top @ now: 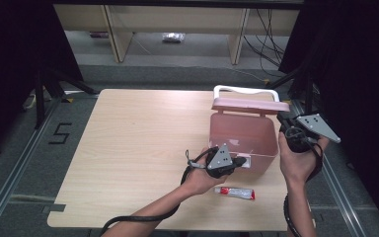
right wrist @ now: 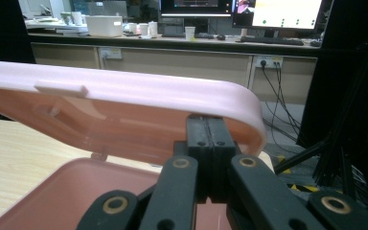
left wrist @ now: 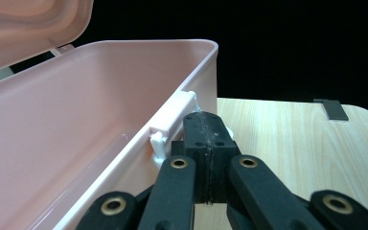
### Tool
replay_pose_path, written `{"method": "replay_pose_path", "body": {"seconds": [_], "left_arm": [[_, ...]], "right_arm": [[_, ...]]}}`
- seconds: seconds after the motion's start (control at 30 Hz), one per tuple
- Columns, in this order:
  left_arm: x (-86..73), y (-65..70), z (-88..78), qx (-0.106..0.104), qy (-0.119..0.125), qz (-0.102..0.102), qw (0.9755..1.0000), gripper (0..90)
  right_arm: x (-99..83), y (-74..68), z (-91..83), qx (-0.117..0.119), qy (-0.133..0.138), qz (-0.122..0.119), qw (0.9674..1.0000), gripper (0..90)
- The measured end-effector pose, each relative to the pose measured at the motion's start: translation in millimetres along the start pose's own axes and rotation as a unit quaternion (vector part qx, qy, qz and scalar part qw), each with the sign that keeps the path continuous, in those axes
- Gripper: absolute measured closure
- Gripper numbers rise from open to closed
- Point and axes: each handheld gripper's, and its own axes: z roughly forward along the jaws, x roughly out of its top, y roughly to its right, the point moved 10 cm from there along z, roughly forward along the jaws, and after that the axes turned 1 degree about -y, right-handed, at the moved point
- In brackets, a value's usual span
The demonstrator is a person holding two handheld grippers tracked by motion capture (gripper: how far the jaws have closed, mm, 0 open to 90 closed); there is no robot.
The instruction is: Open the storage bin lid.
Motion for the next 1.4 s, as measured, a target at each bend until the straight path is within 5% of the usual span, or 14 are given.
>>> {"method": "replay_pose_path", "body": {"seconds": [0.57, 1.4], "left_arm": [[0.1, 0.3, 0.0, 0.001, 0.001, 0.0, 1.0, 89.4], [0.2, 0.6, 0.2, 0.003, 0.001, 0.0, 1.0, 89.4]], "right_arm": [[2.7, 2.7, 20.8, -0.014, 0.006, 0.013, 0.9998, 90.0], [9.6, 6.6, 42.1, -0.03, 0.006, 0.0, 0.9995, 90.0]]}}
